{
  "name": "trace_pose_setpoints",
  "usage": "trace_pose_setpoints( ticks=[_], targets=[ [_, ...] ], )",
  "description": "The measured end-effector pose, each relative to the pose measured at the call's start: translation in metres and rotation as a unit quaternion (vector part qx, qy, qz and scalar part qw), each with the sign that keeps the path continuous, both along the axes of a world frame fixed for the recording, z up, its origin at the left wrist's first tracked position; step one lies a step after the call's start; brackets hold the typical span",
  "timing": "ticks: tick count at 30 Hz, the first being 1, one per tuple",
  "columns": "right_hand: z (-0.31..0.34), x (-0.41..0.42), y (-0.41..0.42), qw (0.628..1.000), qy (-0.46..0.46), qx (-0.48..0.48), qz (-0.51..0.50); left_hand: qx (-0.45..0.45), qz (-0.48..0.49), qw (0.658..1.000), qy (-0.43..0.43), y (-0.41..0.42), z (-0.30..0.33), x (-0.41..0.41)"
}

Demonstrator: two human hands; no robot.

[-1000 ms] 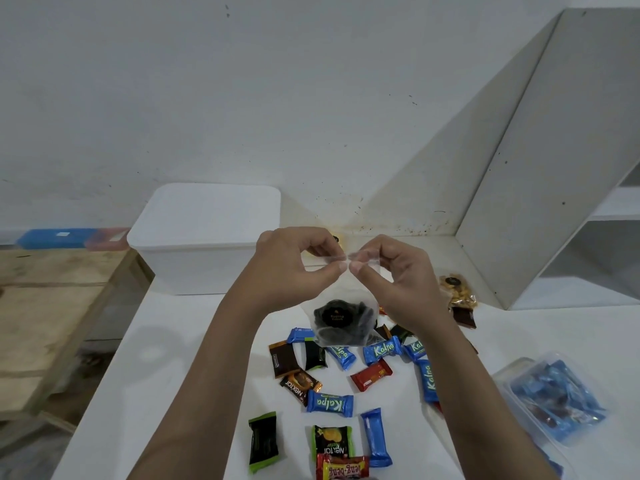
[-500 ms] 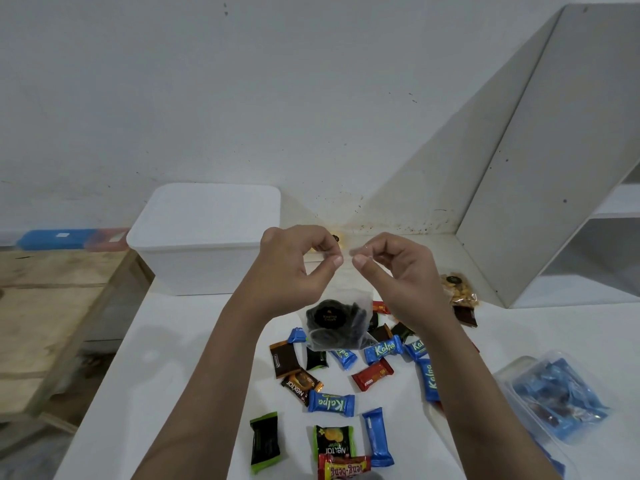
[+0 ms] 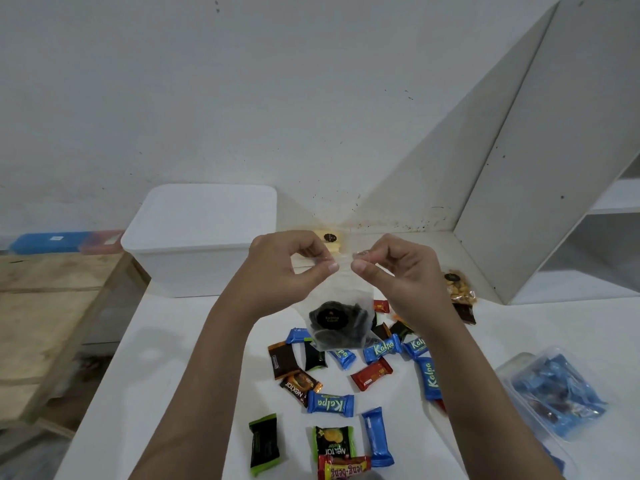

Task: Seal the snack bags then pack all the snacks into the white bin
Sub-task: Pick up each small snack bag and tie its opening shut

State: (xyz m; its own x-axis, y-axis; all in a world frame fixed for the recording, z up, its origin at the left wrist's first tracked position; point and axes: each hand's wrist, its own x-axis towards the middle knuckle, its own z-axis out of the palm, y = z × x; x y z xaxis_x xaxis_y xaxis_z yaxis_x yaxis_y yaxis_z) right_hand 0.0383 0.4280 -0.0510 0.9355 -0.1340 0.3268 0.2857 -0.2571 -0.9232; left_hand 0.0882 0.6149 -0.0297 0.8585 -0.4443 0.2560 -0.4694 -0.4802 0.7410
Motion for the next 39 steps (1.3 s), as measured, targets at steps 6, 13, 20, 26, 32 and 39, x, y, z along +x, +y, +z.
trace_pose_setpoints(
  ticks=[6, 13, 20, 26, 32, 39],
  targets=[
    [-0.005, -0.005, -0.009, 0.996, 0.082, 0.031, -0.011, -0.061, 0.008, 0.994, 0.093, 0.018, -0.007, 0.010],
    [0.003, -0.007, -0.011, 0.975, 0.165, -0.094, 0.111, -0.093, -0.037, 0.988, 0.114, 0.013, -0.013, 0.010],
    [0.000, -0.007, 0.000, 0.977, 0.194, -0.020, 0.084, -0.128, -0.002, 0.983, 0.134, 0.005, -0.021, 0.010],
    [-0.013, -0.002, 0.002, 0.972, 0.228, 0.049, -0.031, -0.183, 0.178, 0.948, 0.191, -0.013, -0.030, 0.006],
    [-0.015, -0.004, 0.004, 0.970, 0.236, 0.034, -0.039, -0.158, 0.052, 0.917, 0.363, -0.031, -0.032, -0.002],
    [-0.010, -0.007, 0.000, 0.954, 0.281, 0.102, -0.029, -0.260, 0.043, 0.907, 0.330, -0.042, -0.042, -0.005]
  ],
)
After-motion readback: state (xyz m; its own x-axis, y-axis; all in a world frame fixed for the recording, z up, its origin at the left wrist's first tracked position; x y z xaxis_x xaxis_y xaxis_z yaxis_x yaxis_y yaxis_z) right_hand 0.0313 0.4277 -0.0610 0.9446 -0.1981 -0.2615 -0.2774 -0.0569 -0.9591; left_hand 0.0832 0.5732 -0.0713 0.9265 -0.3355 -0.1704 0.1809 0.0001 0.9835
